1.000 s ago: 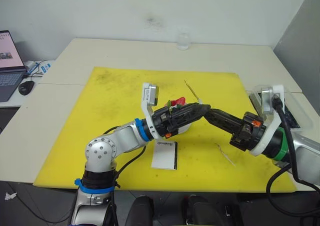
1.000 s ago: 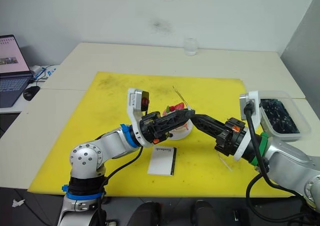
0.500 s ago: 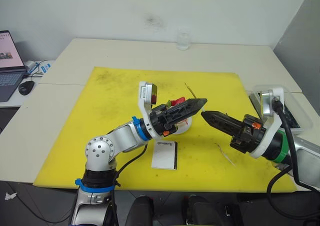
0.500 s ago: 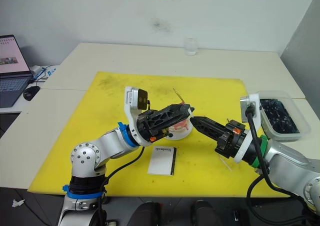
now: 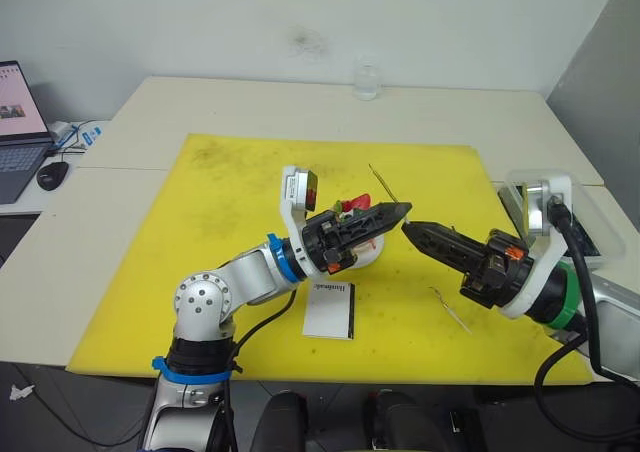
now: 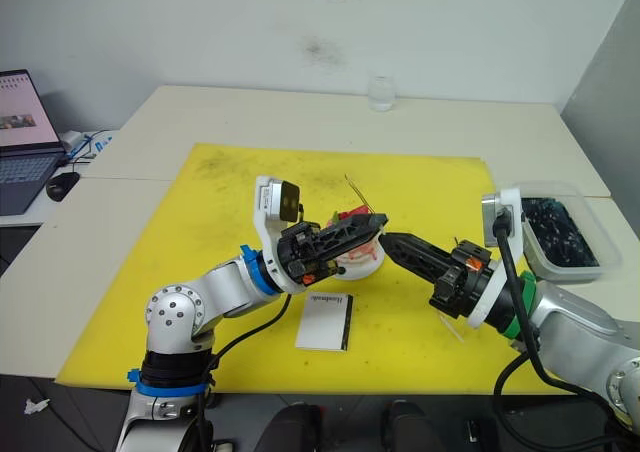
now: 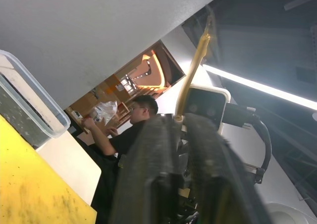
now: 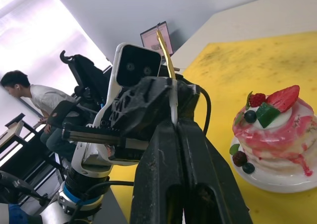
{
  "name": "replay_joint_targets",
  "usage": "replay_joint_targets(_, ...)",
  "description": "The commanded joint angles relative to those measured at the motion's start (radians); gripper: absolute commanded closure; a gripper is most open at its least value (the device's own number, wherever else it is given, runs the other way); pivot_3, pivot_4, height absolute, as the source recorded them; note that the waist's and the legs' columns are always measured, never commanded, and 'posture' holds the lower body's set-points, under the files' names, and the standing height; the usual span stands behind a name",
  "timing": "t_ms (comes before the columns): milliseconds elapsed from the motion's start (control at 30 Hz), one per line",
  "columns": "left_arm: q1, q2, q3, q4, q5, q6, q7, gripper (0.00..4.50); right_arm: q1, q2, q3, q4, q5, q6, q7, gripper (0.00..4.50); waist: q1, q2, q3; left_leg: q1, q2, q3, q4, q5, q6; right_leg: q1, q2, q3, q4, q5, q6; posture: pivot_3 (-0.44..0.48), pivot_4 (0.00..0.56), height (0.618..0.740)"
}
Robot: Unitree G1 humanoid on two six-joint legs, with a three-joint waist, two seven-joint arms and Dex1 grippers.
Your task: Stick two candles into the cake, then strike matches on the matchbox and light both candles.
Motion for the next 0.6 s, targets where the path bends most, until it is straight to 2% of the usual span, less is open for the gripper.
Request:
replay_joint_targets(33, -0.013, -0.004, -0.014, -0.031, -0.026, 0.002, -0.018, 4.44, 0.002, -0.011, -0.014, -0.028, -0.007, -0.023, 0.007, 4.50, 0.000, 0.000, 0.000, 0.000, 0.000, 0.000, 0.000, 0.000, 0.000, 0.000, 0.000, 0.000, 0.000, 0.000, 0.000, 0.000, 0.150, 0.740)
replay_joint_targets(233, -0.019, 0.000, -0.006, -0.040, -0.001, -0.010, -0.036, 4.44, 0.004, -0.012, -0.009, -0.026, -0.015, -0.020, 0.010, 4.50, 0.000, 0.000, 0.000, 0.000, 0.000, 0.000, 0.000, 0.000, 0.000, 0.000, 0.000, 0.000, 0.000, 0.000, 0.000, 0.000, 0.150, 0.740)
replay_joint_targets(300, -0.025, 0.008, 0.003, -0.054, 0.022, -0.021, -0.040, 4.50, 0.003, -0.017, -0.010, -0.022, -0.040, -0.013, 0.019, 4.10, 0.000, 0.000, 0.000, 0.000, 0.000, 0.000, 0.000, 0.000, 0.000, 0.000, 0.000, 0.000, 0.000, 0.000, 0.000, 0.000, 0.150, 0.740)
replay_joint_targets(400, -0.053, 0.039, 0.030, -0.081, 0.057, -0.042, -0.038, 4.50, -0.001, -0.034, -0.014, -0.019, -0.097, 0.001, 0.041, 3.24, 0.000, 0.000, 0.000, 0.000, 0.000, 0.000, 0.000, 0.000, 0.000, 0.000, 0.000, 0.000, 0.000, 0.000, 0.000, 0.000, 0.150, 0.740)
replay_joint_targets(500, -0.095, 0.117, 0.069, -0.095, 0.110, -0.056, -0.060, 4.50, -0.002, -0.085, -0.019, -0.024, -0.199, 0.032, 0.097, 2.07, 0.000, 0.000, 0.000, -0.001, 0.000, 0.000, 0.000, 0.000, 0.000, -0.001, 0.000, 0.000, 0.000, 0.000, 0.000, 0.000, 0.150, 0.740)
replay_joint_targets(600, -0.138, 0.253, 0.081, -0.089, 0.296, -0.097, -0.157, 4.50, -0.008, -0.155, -0.005, -0.042, -0.352, 0.066, 0.180, 0.95, -0.001, 0.000, 0.000, 0.000, 0.000, 0.001, -0.001, 0.000, 0.000, -0.001, 0.000, 0.000, 0.000, 0.000, -0.001, 0.000, 0.150, 0.740)
